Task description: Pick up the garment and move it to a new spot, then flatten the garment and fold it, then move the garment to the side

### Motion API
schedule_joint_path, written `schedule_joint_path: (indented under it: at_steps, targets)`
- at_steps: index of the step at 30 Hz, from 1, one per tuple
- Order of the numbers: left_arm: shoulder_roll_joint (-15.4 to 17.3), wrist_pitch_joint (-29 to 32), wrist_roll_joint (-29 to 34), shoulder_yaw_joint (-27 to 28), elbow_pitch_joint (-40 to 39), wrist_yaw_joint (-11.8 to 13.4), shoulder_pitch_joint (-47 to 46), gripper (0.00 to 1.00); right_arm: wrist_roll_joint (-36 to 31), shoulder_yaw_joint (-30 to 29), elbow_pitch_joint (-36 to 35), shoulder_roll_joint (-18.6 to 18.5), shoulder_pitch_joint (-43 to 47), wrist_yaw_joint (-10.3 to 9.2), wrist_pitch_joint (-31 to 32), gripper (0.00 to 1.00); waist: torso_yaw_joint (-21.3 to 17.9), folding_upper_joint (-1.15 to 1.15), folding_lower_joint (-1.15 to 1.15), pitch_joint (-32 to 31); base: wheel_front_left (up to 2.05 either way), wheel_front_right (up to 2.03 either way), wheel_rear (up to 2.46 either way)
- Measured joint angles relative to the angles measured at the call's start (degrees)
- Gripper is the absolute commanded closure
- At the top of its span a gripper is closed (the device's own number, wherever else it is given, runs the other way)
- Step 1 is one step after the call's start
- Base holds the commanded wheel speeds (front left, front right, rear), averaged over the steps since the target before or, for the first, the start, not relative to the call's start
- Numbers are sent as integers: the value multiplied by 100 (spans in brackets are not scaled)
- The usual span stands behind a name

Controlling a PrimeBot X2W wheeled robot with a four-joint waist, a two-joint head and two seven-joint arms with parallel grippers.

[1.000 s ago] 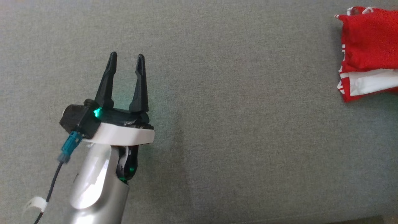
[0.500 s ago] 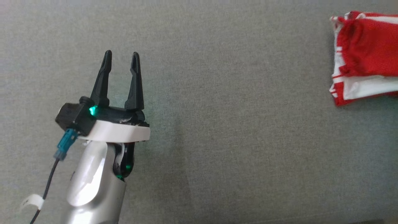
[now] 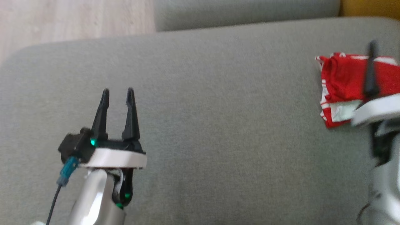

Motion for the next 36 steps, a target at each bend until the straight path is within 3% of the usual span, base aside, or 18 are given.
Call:
schedule_joint_path:
  at_steps: [4, 10, 14, 21, 36]
  targets:
    - [3, 0, -78, 57, 49, 10, 262, 0, 231, 198, -97, 420, 436, 0, -302, 0, 120, 0, 0, -303, 0, 0, 0]
    - [8, 0, -230, 115, -186, -3, 717, 0, 965, 456, 112, 467, 996, 0, -964, 0, 318, 0, 0, -623, 0, 0, 0]
    - [7, 0, -224, 142, -278, -34, 989, 0, 1023, 786, 422, 503, 1416, 0, -1366, 0, 393, 0, 1, -742, 0, 0, 0]
    - [11, 0, -226, 312, -292, 102, 1317, 0, 1173, 879, 895, 505, 1787, 0, -1529, 0, 368, 0, 2, -826, 0, 0, 0]
    - [11, 0, -305, 313, -254, 108, 1356, 0, 1171, 1046, 864, 504, 1770, 0, -1534, 0, 282, 0, 2, -773, 0, 0, 0]
